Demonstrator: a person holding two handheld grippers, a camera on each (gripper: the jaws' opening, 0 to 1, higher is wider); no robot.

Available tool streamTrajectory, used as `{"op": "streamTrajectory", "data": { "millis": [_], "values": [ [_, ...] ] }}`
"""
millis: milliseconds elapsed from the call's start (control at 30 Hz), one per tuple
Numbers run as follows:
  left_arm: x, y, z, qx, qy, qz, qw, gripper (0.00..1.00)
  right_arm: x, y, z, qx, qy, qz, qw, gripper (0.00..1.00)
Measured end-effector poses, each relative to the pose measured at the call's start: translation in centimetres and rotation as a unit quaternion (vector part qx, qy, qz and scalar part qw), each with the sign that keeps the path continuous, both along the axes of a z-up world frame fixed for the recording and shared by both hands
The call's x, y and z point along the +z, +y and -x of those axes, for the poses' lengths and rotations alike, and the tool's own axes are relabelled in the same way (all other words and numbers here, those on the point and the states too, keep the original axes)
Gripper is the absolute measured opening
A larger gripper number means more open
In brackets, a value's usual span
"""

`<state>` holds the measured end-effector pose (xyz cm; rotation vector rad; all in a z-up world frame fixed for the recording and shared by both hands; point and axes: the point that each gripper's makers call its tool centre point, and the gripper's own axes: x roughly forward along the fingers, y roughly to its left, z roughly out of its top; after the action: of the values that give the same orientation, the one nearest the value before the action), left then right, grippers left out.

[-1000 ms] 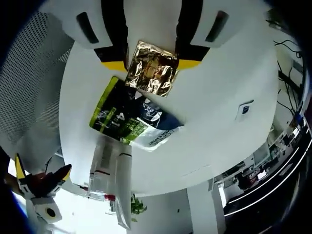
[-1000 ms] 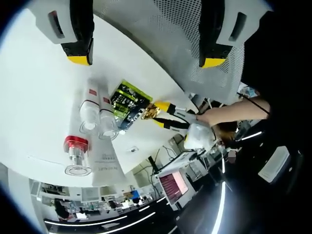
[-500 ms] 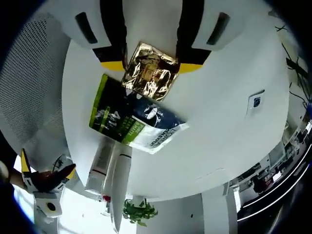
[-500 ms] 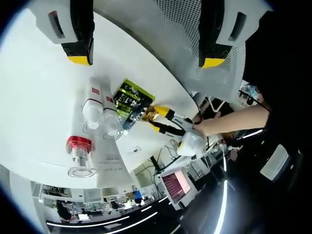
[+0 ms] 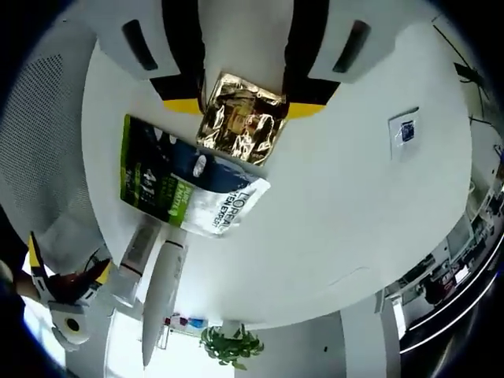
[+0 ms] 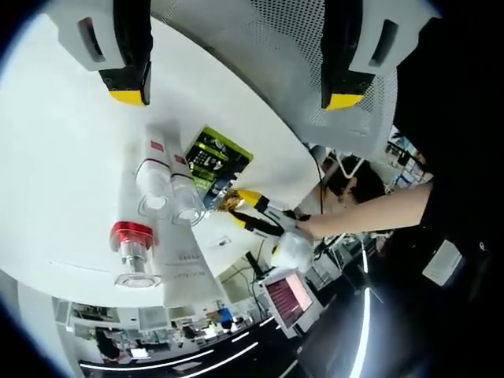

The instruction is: Arrange the skincare products in the storage area until every visible bottle or jar stands upright without overlapping.

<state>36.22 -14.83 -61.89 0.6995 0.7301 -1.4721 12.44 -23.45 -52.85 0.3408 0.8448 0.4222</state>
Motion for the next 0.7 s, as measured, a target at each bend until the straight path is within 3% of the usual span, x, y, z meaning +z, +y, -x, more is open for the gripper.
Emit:
{"op": "streamTrajectory", "data": {
  "millis": [200,400,700],
  "values": [
    [0.06,0.04,0.20,-0.026,-0.003,-0.004,0.9996,0.38,-0.08,-0.19,-0.12,-0.005,0.001,-0.001,1.0000,0.95],
    [0.01,0.02,-0.12,-0.025,-0.004,-0.005,0.9997,0.39,-0.02,-0.20,-0.27,-0.005,0.001,-0.001,1.0000,0.95],
    [0.89,0.16,0.05,0.005,0.005,0.010,0.9999,0.42,0.10,-0.07,-0.31,-0.002,-0.001,-0.003,1.0000,0.95]
  ]
}}
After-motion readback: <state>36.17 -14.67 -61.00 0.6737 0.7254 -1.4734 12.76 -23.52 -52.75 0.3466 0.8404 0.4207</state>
